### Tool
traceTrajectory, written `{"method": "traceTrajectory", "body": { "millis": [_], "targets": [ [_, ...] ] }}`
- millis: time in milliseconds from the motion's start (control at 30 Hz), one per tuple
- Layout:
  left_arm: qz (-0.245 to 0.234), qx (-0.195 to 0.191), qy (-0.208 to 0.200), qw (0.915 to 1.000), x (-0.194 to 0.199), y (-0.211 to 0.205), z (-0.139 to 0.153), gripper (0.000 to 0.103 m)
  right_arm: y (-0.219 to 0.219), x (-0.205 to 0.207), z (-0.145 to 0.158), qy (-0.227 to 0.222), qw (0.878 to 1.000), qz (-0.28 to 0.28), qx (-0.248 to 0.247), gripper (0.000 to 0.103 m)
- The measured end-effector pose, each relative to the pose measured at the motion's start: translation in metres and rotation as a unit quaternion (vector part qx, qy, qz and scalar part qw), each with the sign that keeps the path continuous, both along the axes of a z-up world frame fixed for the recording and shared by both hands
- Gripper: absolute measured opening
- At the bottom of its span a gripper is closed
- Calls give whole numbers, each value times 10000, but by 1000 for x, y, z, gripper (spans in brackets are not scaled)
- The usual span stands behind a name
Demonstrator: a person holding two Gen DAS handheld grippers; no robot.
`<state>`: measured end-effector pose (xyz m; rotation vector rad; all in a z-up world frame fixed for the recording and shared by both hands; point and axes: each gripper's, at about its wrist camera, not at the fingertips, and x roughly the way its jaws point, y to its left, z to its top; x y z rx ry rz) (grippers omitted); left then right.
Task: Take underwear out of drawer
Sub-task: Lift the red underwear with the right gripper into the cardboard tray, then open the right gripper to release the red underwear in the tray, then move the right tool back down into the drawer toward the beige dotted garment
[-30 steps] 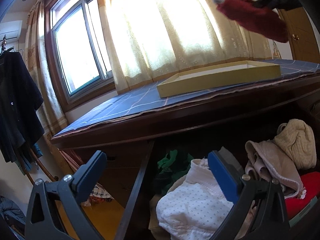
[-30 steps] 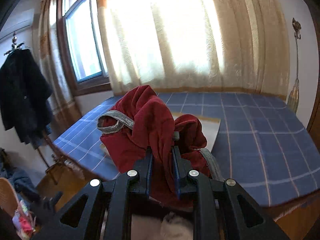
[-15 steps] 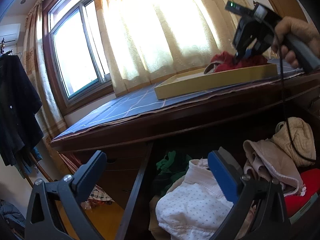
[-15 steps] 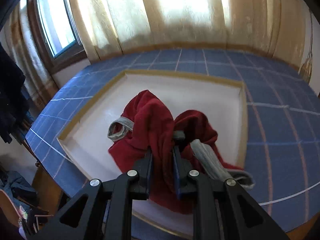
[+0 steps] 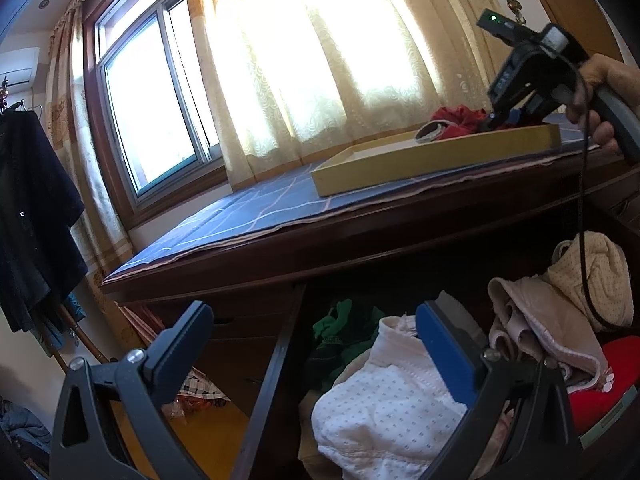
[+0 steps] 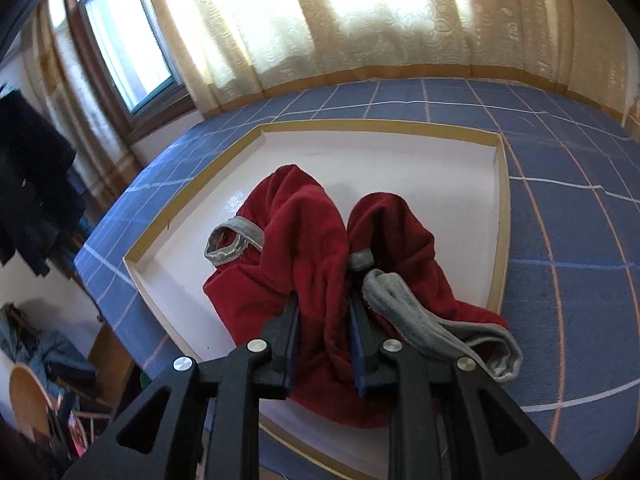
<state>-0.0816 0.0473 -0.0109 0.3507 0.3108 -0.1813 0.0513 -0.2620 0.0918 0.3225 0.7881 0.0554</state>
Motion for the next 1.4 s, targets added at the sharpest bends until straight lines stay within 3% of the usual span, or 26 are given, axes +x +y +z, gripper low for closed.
{"method": "traceTrajectory", "body": {
  "millis": [300, 400, 533, 600, 700, 833, 1000, 1167, 1333, 1400],
  "targets": [
    [27, 56, 30, 10000, 2, -2, -1, 103, -26, -16, -2, -36, 9934, 1119, -247, 23],
    [55, 71, 38, 10000, 3, -3, -1, 103, -38, -18, -3, -19, 9924, 1227, -124, 23],
    [84, 43, 21, 10000, 4, -3, -1, 103, -34, -24, -5, -242, 9951, 956, -110, 34],
    [80, 46, 11, 10000, 3, -2, -1, 103, -23, -27, -2, -324, 9962, 785, -169, 53],
    [64, 52, -1, 10000, 2, -2, -1, 103, -13, -37, 15, -713, 9960, 528, -108, 67],
    [68, 38, -32, 10000, 0, -1, -1, 103, -12, -65, 37, -1279, 9918, 0, -11, 68],
    [90, 23, -125, 9999, -4, -1, -2, 103, -3, -126, 37, -1523, 9875, -186, 349, 68],
    [105, -17, -113, 9999, -4, 1, -1, 103, 16, -173, 11, -1266, 9905, -15, 535, 68],
    [131, 0, -112, 9999, -3, 1, 0, 103, 32, -190, -29, -762, 9968, -220, -100, 68],
    [125, 16, -128, 9998, -4, 1, 0, 103, 36, -193, -44, -624, 9978, -194, -72, 68]
  ]
}}
